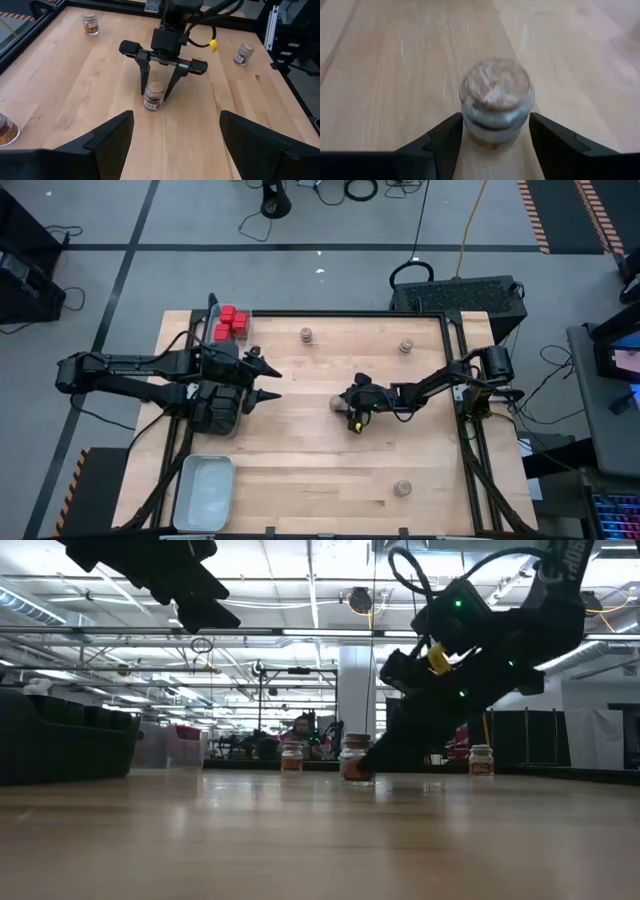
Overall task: Sort spices by type
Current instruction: Put the brown seasoning bottle into the gray bin
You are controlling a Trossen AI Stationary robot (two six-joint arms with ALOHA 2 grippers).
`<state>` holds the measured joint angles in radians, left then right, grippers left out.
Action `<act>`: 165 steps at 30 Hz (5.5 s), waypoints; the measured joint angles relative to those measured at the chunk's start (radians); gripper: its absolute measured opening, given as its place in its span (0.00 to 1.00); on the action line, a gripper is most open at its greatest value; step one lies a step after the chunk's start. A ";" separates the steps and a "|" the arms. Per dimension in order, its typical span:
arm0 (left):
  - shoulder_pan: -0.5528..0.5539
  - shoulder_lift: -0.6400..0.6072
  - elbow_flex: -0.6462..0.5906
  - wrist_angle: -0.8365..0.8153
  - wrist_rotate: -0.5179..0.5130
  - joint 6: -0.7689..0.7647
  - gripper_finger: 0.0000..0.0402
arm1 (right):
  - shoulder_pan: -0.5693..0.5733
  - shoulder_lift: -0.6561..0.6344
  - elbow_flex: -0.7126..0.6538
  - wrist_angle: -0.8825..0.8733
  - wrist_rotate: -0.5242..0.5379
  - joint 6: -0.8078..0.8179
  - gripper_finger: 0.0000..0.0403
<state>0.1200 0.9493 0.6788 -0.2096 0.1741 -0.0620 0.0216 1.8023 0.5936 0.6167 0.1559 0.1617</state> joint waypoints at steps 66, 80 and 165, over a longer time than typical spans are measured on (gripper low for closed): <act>-0.061 0.706 0.020 0.703 -0.028 0.148 0.75 | 0.000 0.122 0.001 0.329 -0.058 -0.035 0.38; -0.059 0.815 0.096 0.710 -0.055 0.148 0.75 | 0.000 0.122 0.001 0.338 -0.058 -0.039 0.38; -0.354 -0.017 -0.136 0.115 0.428 -0.097 0.46 | 0.000 0.121 0.026 0.313 -0.053 0.026 0.51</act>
<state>-0.2339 0.9320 0.5433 -0.0949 0.6021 -0.1590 0.0216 1.9236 0.6197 0.9301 0.1024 0.1875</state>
